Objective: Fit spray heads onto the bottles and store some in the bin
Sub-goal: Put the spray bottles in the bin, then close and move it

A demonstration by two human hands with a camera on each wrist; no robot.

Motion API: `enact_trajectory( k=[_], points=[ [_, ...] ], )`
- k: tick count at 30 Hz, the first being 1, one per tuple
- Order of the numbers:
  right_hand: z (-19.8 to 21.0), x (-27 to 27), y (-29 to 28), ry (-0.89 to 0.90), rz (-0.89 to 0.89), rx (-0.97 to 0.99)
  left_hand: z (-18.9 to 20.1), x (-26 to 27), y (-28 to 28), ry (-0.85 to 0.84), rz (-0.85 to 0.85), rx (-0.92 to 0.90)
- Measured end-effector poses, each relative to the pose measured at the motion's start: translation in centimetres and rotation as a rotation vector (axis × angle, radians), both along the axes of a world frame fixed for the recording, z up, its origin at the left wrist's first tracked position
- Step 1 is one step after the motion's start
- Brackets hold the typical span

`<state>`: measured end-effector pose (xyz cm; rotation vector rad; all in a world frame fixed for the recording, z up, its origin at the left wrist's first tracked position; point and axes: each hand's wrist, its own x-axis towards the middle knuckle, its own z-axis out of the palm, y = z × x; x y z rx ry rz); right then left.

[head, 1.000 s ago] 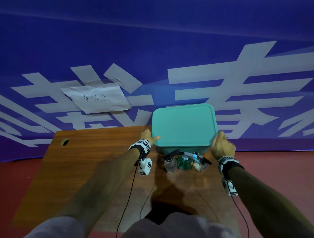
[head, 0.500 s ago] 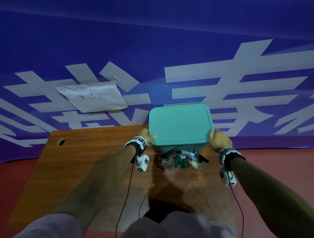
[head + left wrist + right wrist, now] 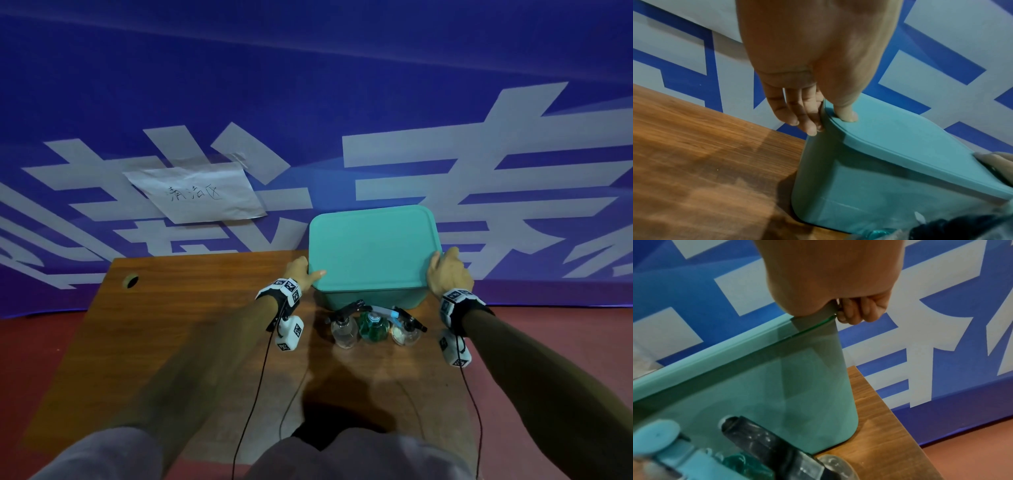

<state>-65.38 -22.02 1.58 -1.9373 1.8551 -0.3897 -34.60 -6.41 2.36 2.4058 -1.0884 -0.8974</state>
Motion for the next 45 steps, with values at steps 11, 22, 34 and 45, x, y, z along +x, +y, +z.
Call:
enact_trajectory(
  k=[11, 22, 34, 45],
  points=[
    [-1.2, 0.2, 0.8, -0.031, -0.013, -0.032, -1.4, 0.6, -0.3, 0.004, 0.009, -0.012],
    [-1.1, 1.3, -0.7, 0.07, 0.079, 0.017, -1.9, 1.5, -0.9, 0.071, -0.008, 0.068],
    [-1.3, 3.0, -3.5, -0.021, 0.03, 0.111, -1.5, 2.2, -2.0, 0.079, -0.092, 0.169],
    [-2.0, 3.0, -3.7, -0.03, -0.008, 0.069, 0.2, 5.6, -9.4, -0.175, -0.115, 0.177]
  ],
)
